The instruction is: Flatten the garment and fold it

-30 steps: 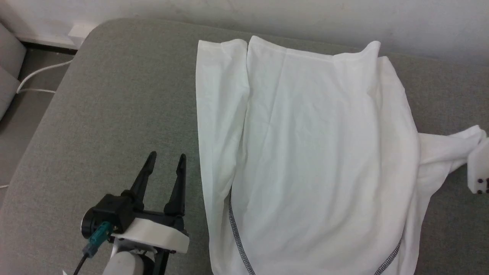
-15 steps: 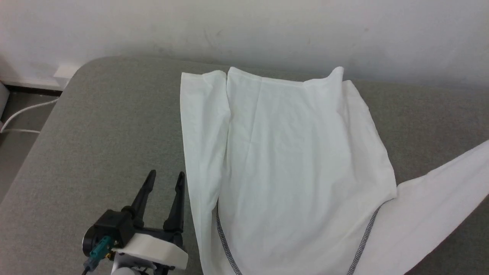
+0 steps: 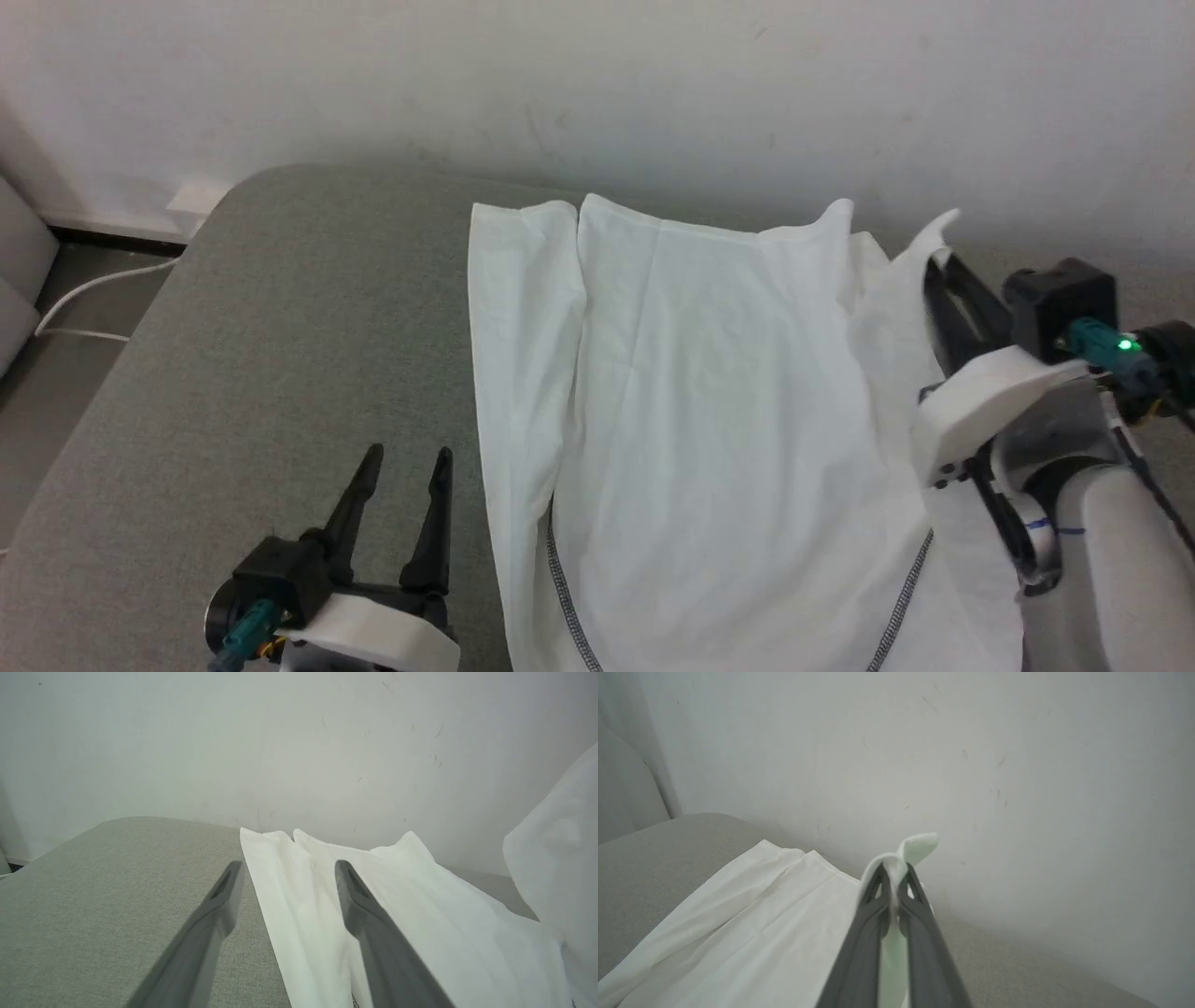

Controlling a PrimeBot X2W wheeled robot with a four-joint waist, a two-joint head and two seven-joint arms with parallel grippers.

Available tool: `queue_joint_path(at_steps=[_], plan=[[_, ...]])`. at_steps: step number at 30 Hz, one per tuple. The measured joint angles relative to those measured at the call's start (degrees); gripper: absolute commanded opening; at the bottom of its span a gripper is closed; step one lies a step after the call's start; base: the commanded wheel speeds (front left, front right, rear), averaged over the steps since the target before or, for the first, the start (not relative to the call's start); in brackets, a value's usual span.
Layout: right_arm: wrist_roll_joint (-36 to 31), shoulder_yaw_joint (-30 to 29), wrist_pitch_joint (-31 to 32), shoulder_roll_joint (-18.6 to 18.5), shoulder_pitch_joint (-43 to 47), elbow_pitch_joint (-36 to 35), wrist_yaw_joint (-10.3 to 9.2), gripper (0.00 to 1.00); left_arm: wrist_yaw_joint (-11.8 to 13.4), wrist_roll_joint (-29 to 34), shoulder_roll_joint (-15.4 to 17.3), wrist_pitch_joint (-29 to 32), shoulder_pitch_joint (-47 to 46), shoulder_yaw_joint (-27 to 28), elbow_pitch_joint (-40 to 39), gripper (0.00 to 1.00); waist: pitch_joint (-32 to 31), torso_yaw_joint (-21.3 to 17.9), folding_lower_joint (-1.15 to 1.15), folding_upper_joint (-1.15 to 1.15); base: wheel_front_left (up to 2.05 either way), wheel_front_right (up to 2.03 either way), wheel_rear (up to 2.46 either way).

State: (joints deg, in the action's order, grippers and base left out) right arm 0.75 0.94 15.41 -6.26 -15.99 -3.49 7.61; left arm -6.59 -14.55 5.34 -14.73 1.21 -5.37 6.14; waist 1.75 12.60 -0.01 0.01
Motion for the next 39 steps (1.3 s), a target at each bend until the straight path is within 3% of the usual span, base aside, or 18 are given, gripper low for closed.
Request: queue_joint_path(at_steps=[11, 20, 21, 23, 29, 34, 39], plan=[[-8.14, 7.71, -5.13, 2.9, -6.95, 15.91, 0.0, 0.0, -0.43, -0.6, -0.81, 0.0, -0.14, -1.74, 1.15, 1.0, 1.15, 4.97, 0.01, 0.0, 0.0, 0.0, 0.0], [-13.39, 18.64, -8.71, 3.23, -10.78, 34.38, 0.0, 0.0, -0.44, -1.22, -1.43, 0.0, -0.75, -2.56, 2.1, 1.0, 3.97, 9.16, 0.01, 0.0, 0.0, 0.0, 0.0], [-13.4, 19.95, -9.44, 3.21, -11.3, 36.13, 0.0, 0.06, -0.45, -1.32, -1.45, 0.0, -0.77, -2.58, 2.29, 1.0, 4.29, 9.53, 0.01, 0.0, 0.0, 0.0, 0.0], [-12.7, 23.01, -10.82, 3.22, -12.25, 39.3, 0.0, 1.0, -0.45, -1.63, -1.52, 0.0, -0.81, -2.68, 2.72, 1.0, 4.87, 10.18, 0.01, 0.0, 0.0, 0.0, 0.0], [-5.59, 34.3, -13.82, 3.48, -14.67, 46.17, 0.01, 1.0, -0.49, -1.72, -1.57, 0.0, -1.68, -2.89, 3.99, 1.0, 5.55, 10.83, 0.01, 0.0, 0.0, 0.0, 0.0], [2.6, 36.71, -16.92, 3.47, -17.05, 46.57, 0.01, 1.0, -0.49, -1.94, -1.62, 0.0, -1.79, -2.58, 4.21, 1.0, 4.79, 9.48, 0.01, 0.0, 0.0, 0.0, 0.0], [7.14, 33.94, -20.04, 1.36, -19.97, 44.34, 0.01, 1.0, -0.51, -2.33, -1.62, 0.01, -1.78, -1.33, 3.45, 1.0, 3.69, 7.09, 0.01, 0.0, 0.0, 0.0, 0.0]])
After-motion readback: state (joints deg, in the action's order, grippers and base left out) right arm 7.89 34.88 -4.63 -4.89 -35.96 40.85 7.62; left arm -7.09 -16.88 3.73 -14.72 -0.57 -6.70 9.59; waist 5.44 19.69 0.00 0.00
